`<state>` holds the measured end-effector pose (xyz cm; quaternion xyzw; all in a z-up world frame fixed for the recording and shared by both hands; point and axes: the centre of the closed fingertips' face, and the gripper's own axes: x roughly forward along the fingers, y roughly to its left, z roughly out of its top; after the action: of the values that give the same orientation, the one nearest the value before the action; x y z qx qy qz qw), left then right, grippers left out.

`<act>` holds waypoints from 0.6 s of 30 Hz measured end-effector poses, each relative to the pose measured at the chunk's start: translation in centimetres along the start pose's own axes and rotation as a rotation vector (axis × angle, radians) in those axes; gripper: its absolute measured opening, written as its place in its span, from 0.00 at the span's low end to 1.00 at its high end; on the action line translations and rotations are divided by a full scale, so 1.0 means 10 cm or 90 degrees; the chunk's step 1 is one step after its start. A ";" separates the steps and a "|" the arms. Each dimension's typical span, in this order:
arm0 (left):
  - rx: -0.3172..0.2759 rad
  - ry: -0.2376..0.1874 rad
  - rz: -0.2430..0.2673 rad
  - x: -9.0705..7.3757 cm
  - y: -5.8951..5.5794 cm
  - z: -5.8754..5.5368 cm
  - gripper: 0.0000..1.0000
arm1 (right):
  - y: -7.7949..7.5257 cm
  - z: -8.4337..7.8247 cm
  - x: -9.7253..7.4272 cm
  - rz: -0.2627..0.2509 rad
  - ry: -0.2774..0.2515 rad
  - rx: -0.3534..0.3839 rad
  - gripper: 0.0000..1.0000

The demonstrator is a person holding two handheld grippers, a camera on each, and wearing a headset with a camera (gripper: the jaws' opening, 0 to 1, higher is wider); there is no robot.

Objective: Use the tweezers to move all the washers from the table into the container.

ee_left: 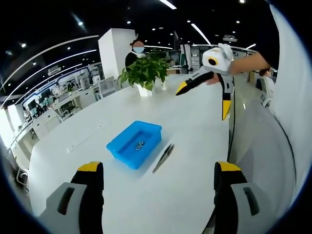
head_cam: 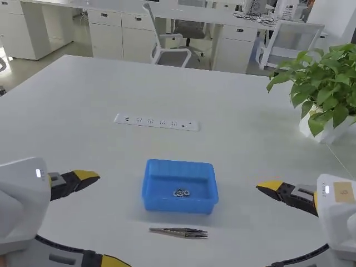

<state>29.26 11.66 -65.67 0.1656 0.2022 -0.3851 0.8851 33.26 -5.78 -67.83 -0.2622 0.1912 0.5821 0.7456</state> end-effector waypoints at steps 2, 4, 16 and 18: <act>-0.012 0.003 0.004 -0.01 0.02 -0.01 0.99 | -0.01 0.00 0.00 -0.001 0.001 -0.001 1.00; -0.011 0.004 0.005 -0.02 0.03 -0.02 0.99 | -0.01 0.00 0.00 -0.001 0.002 0.000 1.00; -0.021 0.009 0.016 -0.10 0.09 -0.02 0.99 | 0.03 -0.03 0.01 0.005 0.014 0.004 1.00; -0.021 0.007 0.018 -0.12 0.11 -0.01 0.99 | 0.04 -0.04 0.01 0.008 0.017 0.004 1.00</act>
<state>29.32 13.12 -65.03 0.1560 0.2109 -0.3684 0.8919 32.85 -5.90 -68.28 -0.2664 0.2044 0.5828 0.7400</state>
